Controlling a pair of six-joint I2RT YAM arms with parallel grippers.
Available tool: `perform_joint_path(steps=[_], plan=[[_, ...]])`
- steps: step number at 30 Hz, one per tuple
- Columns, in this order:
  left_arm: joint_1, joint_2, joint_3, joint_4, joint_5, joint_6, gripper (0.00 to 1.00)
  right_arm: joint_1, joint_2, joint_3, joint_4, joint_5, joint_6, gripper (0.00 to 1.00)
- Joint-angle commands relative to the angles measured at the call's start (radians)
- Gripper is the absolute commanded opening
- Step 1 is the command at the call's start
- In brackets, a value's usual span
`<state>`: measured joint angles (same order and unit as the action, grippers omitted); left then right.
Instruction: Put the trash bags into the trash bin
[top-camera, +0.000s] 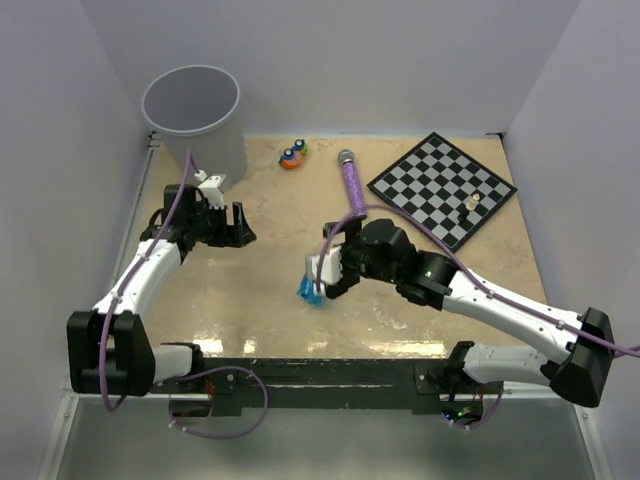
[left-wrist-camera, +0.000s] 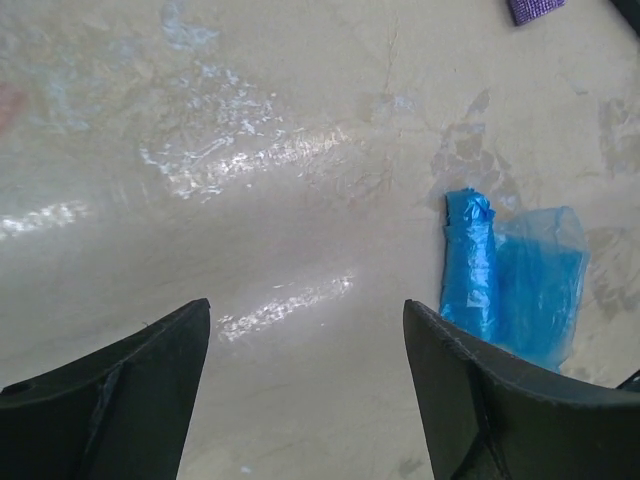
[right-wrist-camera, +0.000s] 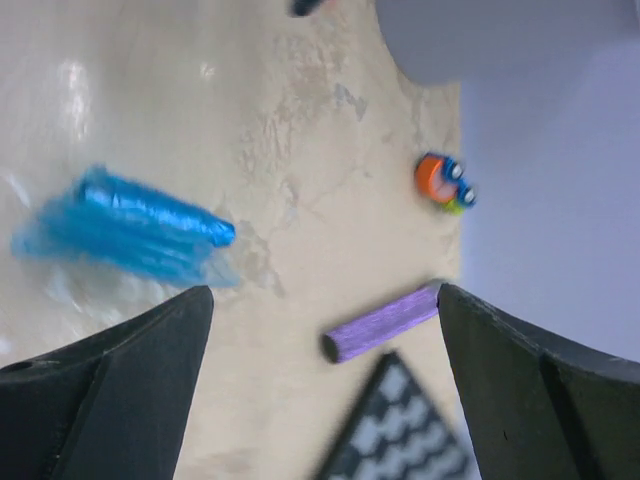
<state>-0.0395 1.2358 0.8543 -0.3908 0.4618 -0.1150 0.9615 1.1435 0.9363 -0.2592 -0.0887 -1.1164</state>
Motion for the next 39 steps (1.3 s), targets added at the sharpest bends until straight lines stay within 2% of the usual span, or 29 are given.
perform_joint_path(steps=[1,2,3,4,7,14,20,25,30,35,37,39], plan=[[0.004,0.069,-0.058,0.170,0.101,-0.207,0.81,-0.059,0.114,0.168,0.046,0.181,0.946,0.98],[0.004,0.079,-0.079,0.179,0.106,-0.225,0.81,-0.146,0.134,0.205,0.013,0.093,1.104,0.98],[0.004,0.080,-0.101,0.197,0.123,-0.241,0.81,-0.241,0.142,0.219,-0.003,-0.068,1.232,0.97],[0.004,0.074,-0.128,0.214,0.132,-0.259,0.80,-0.280,0.154,0.229,-0.021,-0.154,1.262,0.96],[0.003,0.038,-0.195,0.251,0.132,-0.284,0.80,-0.309,0.214,0.260,-0.107,-0.152,1.299,0.98],[0.006,-0.073,-0.253,0.244,0.075,-0.242,0.80,-0.325,0.355,0.162,-0.078,-0.479,1.333,0.94],[0.006,-0.147,-0.325,0.247,0.048,-0.227,0.80,-0.323,0.420,0.033,0.078,-0.583,1.458,0.94],[0.007,-0.164,-0.327,0.260,0.037,-0.219,0.79,-0.308,0.476,0.004,0.181,-0.566,1.538,0.85],[0.007,-0.157,-0.317,0.253,0.032,-0.224,0.79,-0.265,0.553,0.079,0.301,-0.527,1.526,0.69],[0.029,-0.182,-0.330,0.227,-0.021,-0.239,0.79,-0.201,0.688,0.212,0.279,-0.506,1.491,0.49],[0.038,-0.194,-0.316,0.201,-0.054,-0.230,0.79,-0.173,0.748,0.258,0.279,-0.534,1.494,0.39],[0.093,-0.211,-0.301,0.175,-0.090,-0.218,0.79,-0.144,0.797,0.315,0.282,-0.557,1.488,0.16]])
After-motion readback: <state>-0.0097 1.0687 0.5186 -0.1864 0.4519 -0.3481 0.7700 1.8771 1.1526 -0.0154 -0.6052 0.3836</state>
